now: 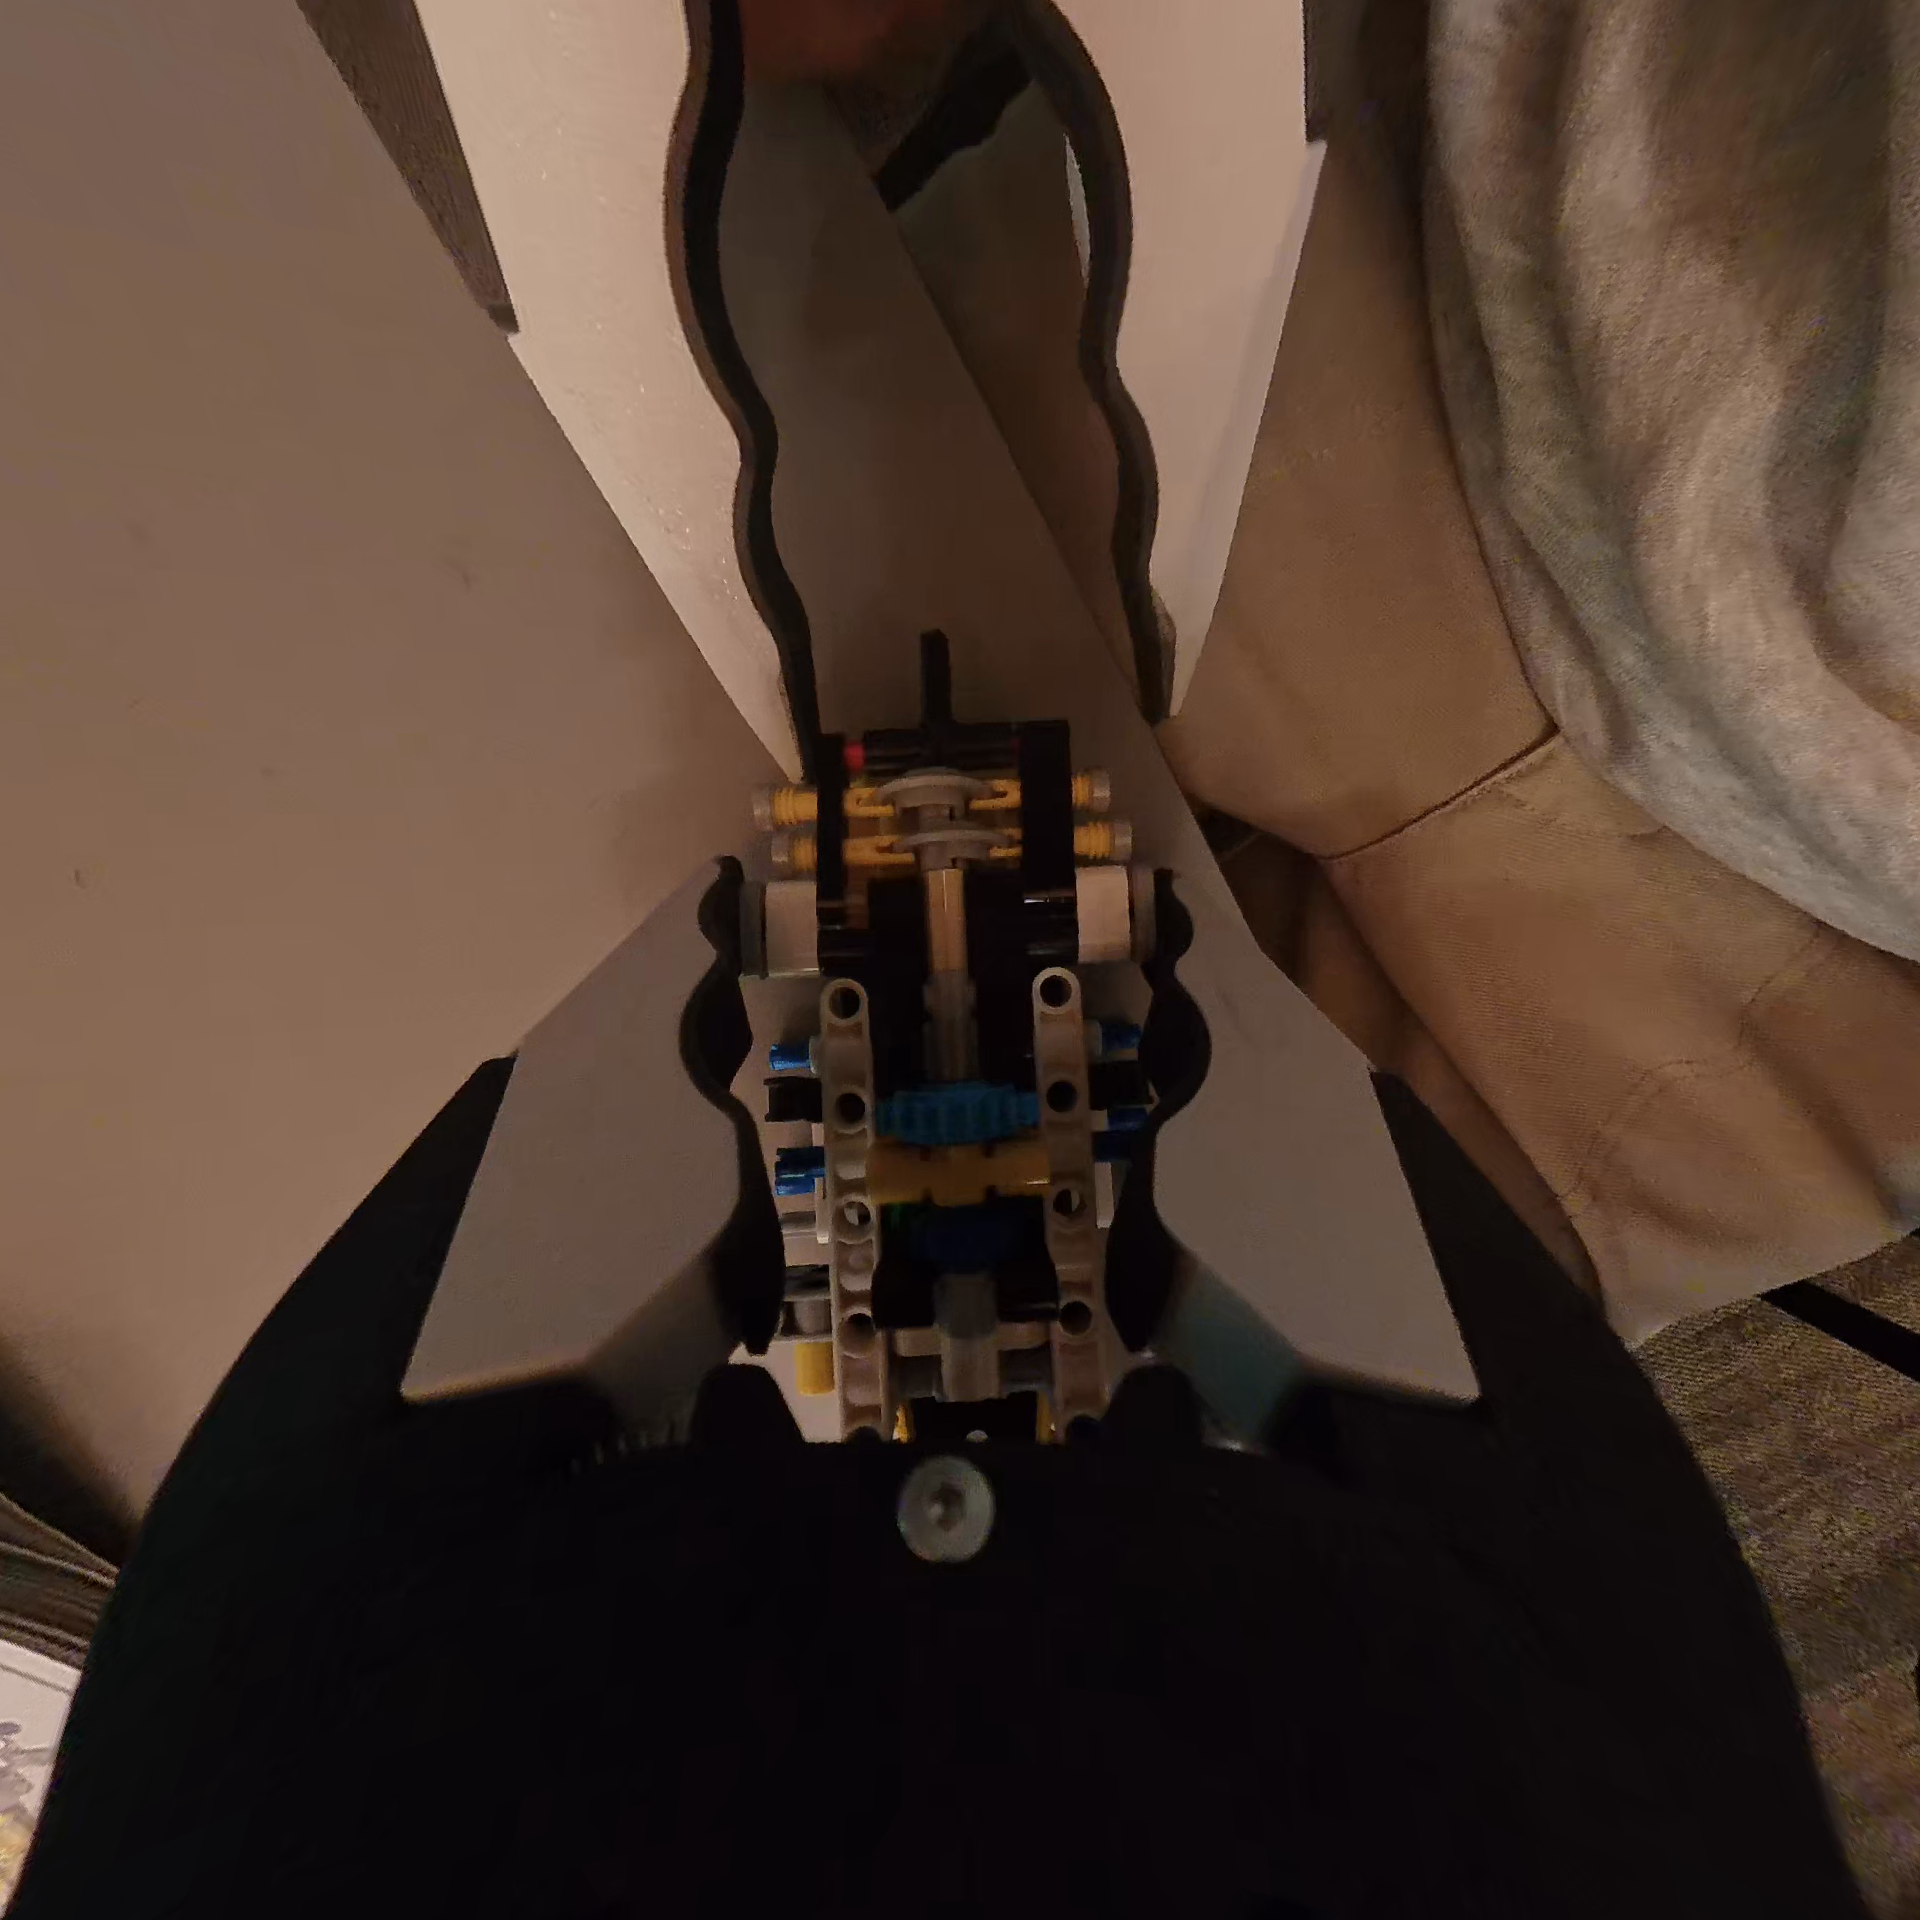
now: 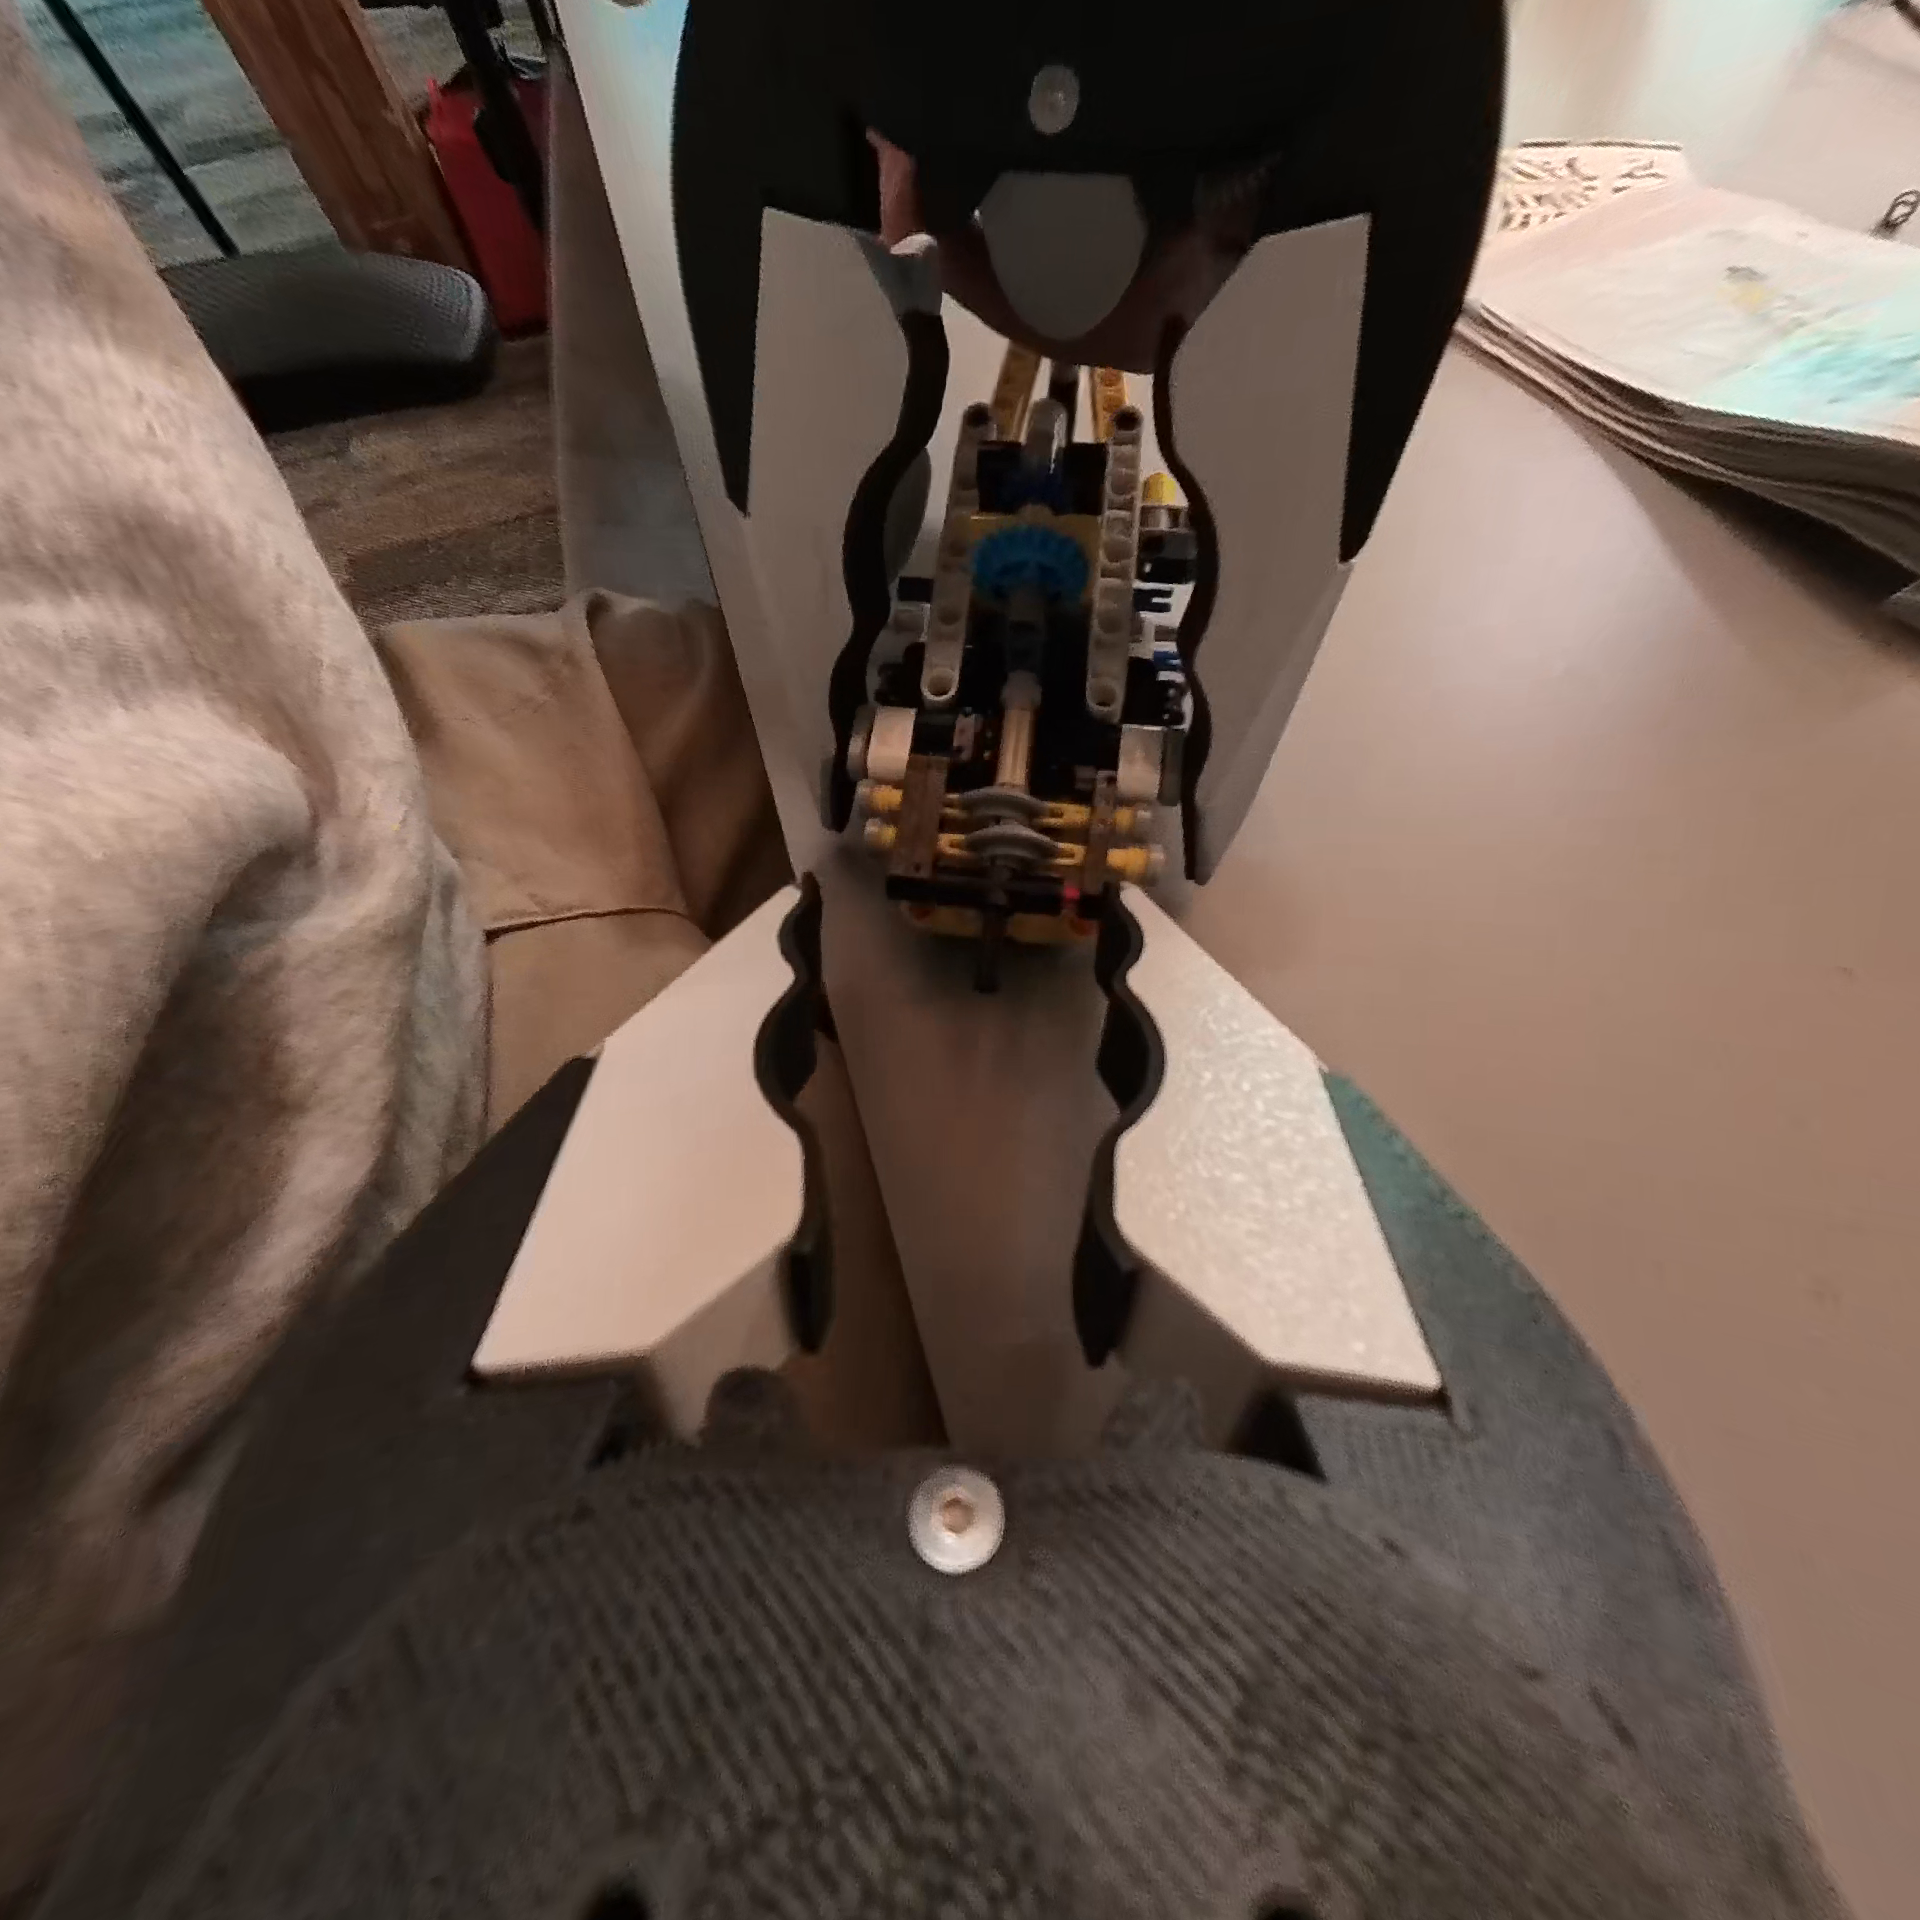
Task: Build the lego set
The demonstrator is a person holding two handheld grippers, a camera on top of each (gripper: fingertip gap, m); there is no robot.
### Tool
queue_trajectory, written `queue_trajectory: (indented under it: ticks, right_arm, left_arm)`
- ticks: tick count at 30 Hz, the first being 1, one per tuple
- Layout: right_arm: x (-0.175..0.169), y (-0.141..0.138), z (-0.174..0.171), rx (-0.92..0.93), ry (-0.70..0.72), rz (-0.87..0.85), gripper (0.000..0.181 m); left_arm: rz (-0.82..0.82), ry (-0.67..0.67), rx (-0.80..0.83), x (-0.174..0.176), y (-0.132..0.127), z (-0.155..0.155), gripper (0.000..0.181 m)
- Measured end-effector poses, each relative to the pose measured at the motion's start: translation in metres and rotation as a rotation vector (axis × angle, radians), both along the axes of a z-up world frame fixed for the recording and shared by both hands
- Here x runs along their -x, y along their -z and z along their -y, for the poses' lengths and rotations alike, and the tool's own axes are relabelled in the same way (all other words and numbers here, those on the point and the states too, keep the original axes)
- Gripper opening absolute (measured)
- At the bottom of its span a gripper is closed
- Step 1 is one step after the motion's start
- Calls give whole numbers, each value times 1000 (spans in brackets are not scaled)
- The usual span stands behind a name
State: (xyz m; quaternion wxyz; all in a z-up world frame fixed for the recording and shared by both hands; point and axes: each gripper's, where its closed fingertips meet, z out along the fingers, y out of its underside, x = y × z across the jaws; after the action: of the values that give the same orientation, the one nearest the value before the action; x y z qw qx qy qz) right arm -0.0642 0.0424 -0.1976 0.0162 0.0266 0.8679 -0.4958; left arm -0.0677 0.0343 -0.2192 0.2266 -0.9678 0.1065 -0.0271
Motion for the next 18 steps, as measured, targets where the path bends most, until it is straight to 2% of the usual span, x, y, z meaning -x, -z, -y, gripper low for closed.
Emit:
queue_trajectory:
  ticks: [14, 18]
  right_arm:
    - [1, -1, 3, 19, 1, 8, 48]
    - [5, -2, 0, 44, 16, 56, 63]
  left_arm:
    - [16, -14, 3, -4, 0, 1, 78]
    - [17, -22, 30, -5, 1, 1, 77]
